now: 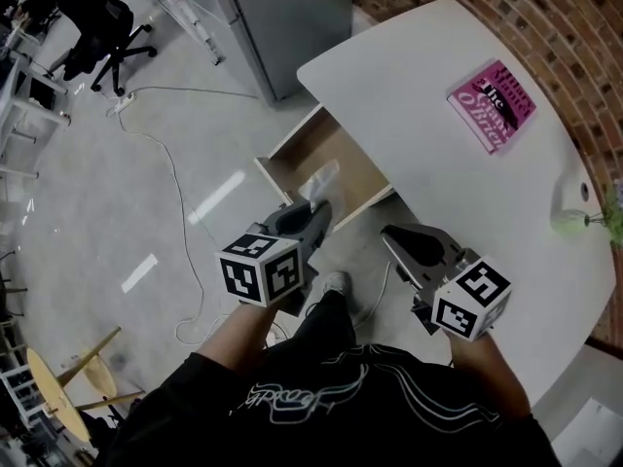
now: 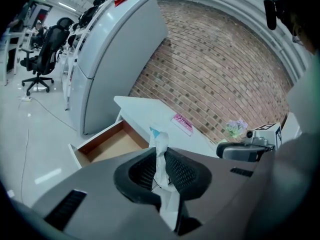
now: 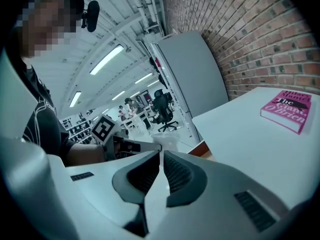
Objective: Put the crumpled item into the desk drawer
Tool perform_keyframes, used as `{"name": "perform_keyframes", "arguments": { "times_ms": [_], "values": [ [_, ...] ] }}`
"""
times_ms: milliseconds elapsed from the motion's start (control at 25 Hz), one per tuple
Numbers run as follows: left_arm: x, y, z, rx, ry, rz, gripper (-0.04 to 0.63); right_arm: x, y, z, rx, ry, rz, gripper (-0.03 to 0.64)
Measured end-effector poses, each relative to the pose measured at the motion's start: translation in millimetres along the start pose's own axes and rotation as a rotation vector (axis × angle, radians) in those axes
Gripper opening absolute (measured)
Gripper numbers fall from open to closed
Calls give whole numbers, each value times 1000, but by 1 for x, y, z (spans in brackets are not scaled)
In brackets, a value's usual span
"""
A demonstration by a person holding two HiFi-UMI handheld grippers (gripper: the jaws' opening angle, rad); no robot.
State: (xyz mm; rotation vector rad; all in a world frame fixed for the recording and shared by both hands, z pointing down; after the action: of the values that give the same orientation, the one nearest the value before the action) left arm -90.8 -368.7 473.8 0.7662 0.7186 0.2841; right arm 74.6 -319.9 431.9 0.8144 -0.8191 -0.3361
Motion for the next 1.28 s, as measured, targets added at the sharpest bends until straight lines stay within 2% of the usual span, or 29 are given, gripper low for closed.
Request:
{"name": "perform_keyframes", "arguments": {
  "times_ms": [400, 560, 840, 920, 1040, 1280],
  "values": [
    [-82, 40, 80, -91, -87, -16, 55, 37, 13, 58, -57, -6, 3, 55],
    [-113, 59, 110, -127, -117, -127, 55, 45, 27, 76, -88, -21, 24, 55],
    [-151, 88, 157, -199, -174, -223, 55, 62, 63, 95, -135, -17, 102, 55],
    [-161, 97, 169, -210, -185, -281, 55, 65, 69, 98, -136, -14, 120, 54],
    [-176, 107, 183, -205, -221, -408, 55, 69, 72, 100, -138, -1, 133, 55],
    [-191, 124, 210, -241, -296, -514, 55, 78, 81, 98, -154, 21, 148, 54]
  ]
}}
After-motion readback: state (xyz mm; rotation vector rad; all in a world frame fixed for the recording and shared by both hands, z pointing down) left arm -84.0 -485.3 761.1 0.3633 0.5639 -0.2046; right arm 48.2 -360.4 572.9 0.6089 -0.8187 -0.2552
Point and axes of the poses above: the fingertips, and each gripper's own axes: z forward along the fingers, x to its right, y out of its underside, the point moved 6 cm from there along -z, backward along the fingers, and after that the axes turned 5 degrees about z, right-handed, at the moved point
